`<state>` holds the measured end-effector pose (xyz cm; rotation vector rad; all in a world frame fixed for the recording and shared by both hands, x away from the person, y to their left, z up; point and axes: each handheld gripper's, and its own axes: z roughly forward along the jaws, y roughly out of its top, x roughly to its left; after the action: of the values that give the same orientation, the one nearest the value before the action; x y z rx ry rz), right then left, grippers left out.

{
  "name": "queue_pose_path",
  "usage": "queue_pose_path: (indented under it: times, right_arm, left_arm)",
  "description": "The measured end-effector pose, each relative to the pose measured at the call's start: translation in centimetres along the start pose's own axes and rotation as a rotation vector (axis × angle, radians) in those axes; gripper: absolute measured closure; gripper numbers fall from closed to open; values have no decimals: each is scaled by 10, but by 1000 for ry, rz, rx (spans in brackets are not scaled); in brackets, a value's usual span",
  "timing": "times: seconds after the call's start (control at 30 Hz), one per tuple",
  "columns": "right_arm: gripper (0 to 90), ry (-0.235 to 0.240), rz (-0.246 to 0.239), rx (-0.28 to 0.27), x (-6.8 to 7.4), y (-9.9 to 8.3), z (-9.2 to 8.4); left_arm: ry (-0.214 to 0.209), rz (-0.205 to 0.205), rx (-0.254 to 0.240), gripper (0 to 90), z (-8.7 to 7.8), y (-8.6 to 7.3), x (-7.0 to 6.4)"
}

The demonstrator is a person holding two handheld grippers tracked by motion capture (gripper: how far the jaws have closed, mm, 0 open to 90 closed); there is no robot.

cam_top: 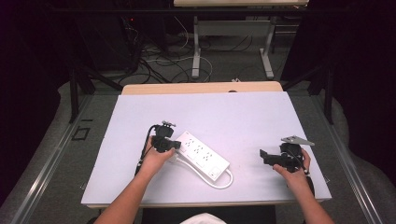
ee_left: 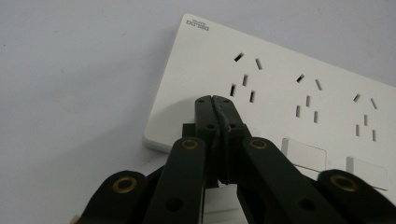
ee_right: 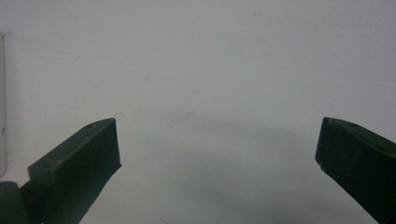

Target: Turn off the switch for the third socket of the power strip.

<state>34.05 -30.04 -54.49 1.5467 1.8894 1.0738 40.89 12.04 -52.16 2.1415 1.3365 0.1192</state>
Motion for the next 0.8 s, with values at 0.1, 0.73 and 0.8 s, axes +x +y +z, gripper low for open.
queue_pose_path:
  times: [0.1, 0.73, 0.8]
  right_arm:
    - [0, -4, -1, -2, 0, 0, 0]
    - [0, -5, 5, -4, 0, 0, 1]
    - [0, 1, 0, 0, -1, 0, 1]
  left_arm:
    - [10, 6, -8, 900, 1, 0, -1]
    - [-1, -3, -20, 900, 0, -2, 1]
    - [-2, -9, -23, 900, 0, -2, 0]
